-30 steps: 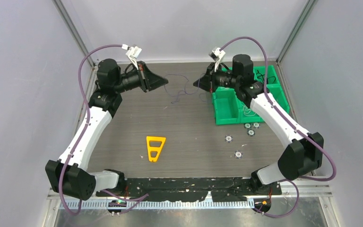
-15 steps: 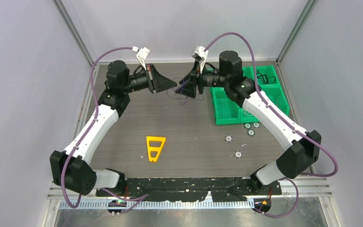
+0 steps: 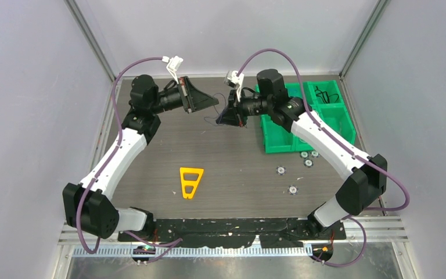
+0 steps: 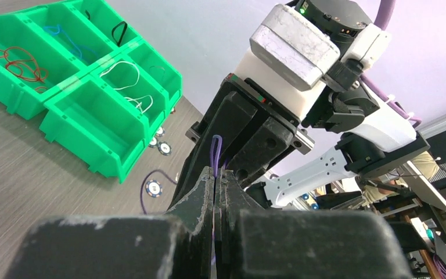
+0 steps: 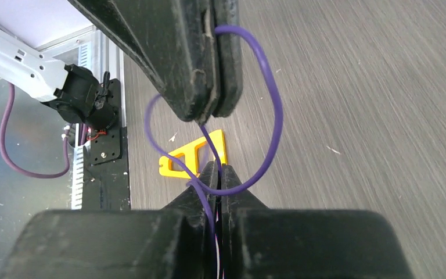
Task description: Untangle the cables
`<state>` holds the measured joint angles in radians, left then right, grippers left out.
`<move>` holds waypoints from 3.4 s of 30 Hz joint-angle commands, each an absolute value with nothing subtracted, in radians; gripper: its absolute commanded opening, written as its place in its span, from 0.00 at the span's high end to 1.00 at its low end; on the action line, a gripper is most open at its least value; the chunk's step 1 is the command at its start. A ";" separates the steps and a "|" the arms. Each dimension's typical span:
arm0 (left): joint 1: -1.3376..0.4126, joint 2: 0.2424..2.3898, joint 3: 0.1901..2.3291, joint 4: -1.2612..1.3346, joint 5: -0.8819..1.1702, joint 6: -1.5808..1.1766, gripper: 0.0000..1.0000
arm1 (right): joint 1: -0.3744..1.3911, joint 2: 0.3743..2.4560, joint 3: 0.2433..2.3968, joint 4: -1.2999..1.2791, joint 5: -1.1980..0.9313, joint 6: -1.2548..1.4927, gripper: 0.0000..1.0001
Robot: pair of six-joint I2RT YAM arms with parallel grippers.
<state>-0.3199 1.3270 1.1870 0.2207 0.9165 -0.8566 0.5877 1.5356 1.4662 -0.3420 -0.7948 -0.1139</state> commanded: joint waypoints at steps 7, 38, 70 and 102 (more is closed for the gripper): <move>-0.261 1.248 1.133 -0.023 0.781 -0.569 0.40 | 0.346 1.426 1.510 -0.498 -0.799 -0.128 0.94; -0.215 1.169 1.123 -0.333 0.564 -0.295 0.00 | 0.252 1.776 1.411 -0.645 -0.058 -0.026 0.60; -0.201 1.170 1.092 -0.337 0.717 -0.227 0.01 | 0.162 1.638 1.547 -0.445 -0.420 0.053 0.03; -0.208 1.213 1.196 -0.573 0.628 -0.085 0.00 | 0.118 1.611 1.371 -0.697 -0.377 -0.361 0.42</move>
